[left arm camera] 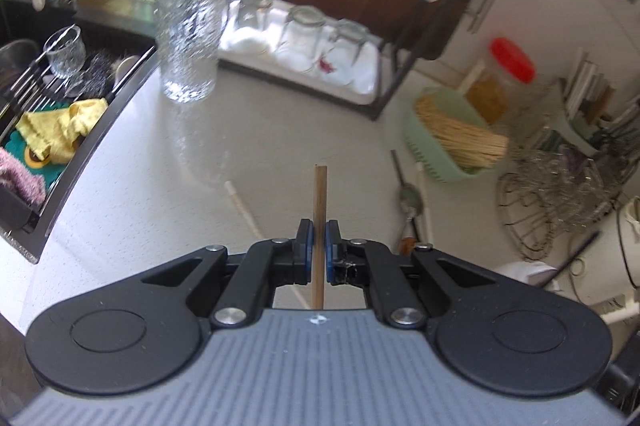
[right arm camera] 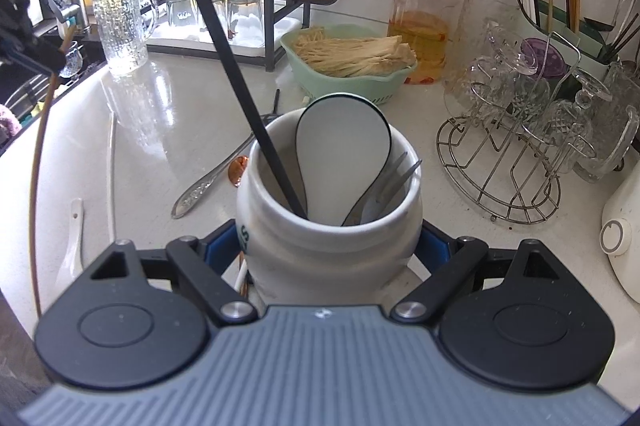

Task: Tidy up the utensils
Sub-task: 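Lift the wooden chopstick with the left tool above the held mug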

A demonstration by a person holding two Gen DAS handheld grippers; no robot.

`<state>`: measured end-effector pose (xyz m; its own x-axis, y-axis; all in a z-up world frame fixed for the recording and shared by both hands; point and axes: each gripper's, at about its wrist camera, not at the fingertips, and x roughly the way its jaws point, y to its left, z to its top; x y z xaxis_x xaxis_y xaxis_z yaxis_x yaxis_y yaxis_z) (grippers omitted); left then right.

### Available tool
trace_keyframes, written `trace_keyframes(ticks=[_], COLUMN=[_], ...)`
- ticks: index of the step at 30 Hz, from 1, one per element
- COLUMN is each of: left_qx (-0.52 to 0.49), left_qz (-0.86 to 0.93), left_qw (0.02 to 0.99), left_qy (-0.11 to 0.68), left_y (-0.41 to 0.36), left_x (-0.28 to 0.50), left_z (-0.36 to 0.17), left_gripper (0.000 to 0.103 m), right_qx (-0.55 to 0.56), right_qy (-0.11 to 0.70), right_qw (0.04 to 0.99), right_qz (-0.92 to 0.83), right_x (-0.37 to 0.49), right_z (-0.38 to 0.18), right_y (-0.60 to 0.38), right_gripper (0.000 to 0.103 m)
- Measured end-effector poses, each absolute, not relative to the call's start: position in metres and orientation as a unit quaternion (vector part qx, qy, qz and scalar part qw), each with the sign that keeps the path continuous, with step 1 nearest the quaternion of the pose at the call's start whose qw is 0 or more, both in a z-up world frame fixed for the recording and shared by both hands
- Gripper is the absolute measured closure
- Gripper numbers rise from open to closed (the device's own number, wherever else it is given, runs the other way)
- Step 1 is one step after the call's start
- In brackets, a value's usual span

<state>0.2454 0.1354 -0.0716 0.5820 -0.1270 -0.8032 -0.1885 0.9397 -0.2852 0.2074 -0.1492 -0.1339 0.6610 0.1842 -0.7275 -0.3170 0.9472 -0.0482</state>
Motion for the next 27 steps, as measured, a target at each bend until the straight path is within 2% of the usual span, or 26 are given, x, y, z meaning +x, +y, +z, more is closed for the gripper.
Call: trace_keyframes(ticks=[10,27], left_qx=[-0.172,-0.156], left_qz=[-0.022,-0.103], left_qw=[0.893,0.932], left_qy=[0.416,0.311], left_y=[0.118,0.079], left_x=[0.231,0.234], left_z=[-0.029,0.09], left_gripper=[0.096,0.096], right_qx=[-0.087,-0.084], right_qy=[0.385,0.386], right_qw=[0.908,0.909], right_qz=[0.141,0.135], right_x=[0.206,0.206], right_z=[-0.134,-0.134], right_y=[-0.15,-0.149], right_gripper=[0.011,0.011])
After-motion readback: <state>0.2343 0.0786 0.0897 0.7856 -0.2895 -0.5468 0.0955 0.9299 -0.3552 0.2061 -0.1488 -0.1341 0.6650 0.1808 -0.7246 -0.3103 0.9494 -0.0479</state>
